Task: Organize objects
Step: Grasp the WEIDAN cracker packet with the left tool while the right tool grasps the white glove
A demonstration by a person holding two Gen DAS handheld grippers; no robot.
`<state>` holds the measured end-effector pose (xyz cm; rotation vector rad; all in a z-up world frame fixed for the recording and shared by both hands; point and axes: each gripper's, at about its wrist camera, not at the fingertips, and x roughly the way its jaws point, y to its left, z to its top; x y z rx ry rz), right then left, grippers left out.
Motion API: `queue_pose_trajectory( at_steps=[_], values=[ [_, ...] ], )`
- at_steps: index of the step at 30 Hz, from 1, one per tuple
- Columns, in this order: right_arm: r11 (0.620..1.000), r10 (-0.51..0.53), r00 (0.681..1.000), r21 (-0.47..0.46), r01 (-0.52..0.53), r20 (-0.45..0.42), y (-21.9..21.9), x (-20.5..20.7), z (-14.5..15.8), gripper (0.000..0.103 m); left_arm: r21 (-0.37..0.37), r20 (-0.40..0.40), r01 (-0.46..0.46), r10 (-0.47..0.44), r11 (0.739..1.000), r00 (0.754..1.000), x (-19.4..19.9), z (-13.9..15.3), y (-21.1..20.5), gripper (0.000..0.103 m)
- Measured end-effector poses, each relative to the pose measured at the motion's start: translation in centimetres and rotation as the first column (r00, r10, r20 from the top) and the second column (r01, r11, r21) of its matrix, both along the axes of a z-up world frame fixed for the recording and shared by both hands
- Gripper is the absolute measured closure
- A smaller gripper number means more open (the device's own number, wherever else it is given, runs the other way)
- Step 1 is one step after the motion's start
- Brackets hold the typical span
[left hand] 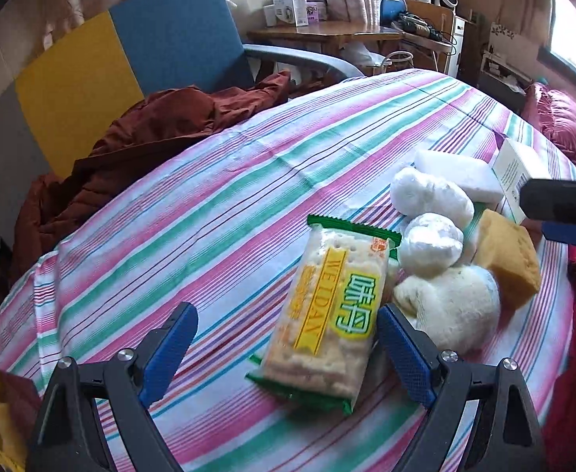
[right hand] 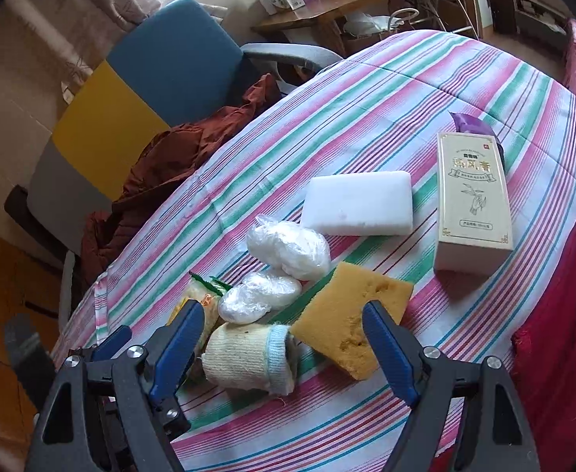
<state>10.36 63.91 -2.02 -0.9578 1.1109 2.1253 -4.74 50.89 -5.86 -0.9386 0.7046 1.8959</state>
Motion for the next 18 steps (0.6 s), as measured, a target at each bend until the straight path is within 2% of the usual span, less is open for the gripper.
queue_pose_trajectory(
  at_steps=[2, 3, 4, 5, 7, 11, 18],
  values=[
    [1.0, 0.006, 1.0, -0.008, -0.006, 0.005, 0.0, -0.1, -0.2, 0.019, -0.004, 0.022, -0.002, 0.002, 1.0, 1.0, -0.4, -0.6, 0.6, 0.011],
    [1.0, 0.014, 1.0, -0.007, -0.013, 0.01, -0.1, -0.3, -0.3, 0.019, -0.005, 0.037, -0.003, 0.003, 1.0, 0.999, -0.5, -0.9, 0.8, 0.016],
    [1.0, 0.022, 1.0, -0.003, -0.022, 0.018, -0.3, -0.6, -0.3, 0.019, -0.007, 0.069, -0.008, 0.008, 1.0, 0.998, -0.8, -1.2, 0.9, 0.025],
    [0.999, 0.033, 0.999, 0.001, -0.033, 0.026, -0.4, -0.8, -0.4, 0.019, 0.002, 0.106, -0.011, 0.011, 1.0, 0.994, -1.0, -1.4, 0.7, 0.029],
    [0.998, 0.064, 0.997, 0.003, -0.064, 0.04, -0.8, -1.3, -0.5, 0.019, 0.036, 0.196, -0.048, 0.04, 0.998, 0.98, -1.5, -1.2, -0.2, 0.049],
    [0.992, 0.129, 0.989, 0.001, -0.129, 0.067, -1.6, -2.3, -0.9, 0.019, 0.065, 0.23, -0.143, 0.124, 0.988, 0.965, -1.4, -0.1, -3.1, 0.054],
    [0.966, 0.249, 0.955, 0.033, -0.257, 0.163, -3.9, -4.7, -2.0, 0.019, 0.064, 0.234, -0.218, 0.198, 0.974, 0.952, 1.8, 0.0, -9.4, 0.054]
  ],
)
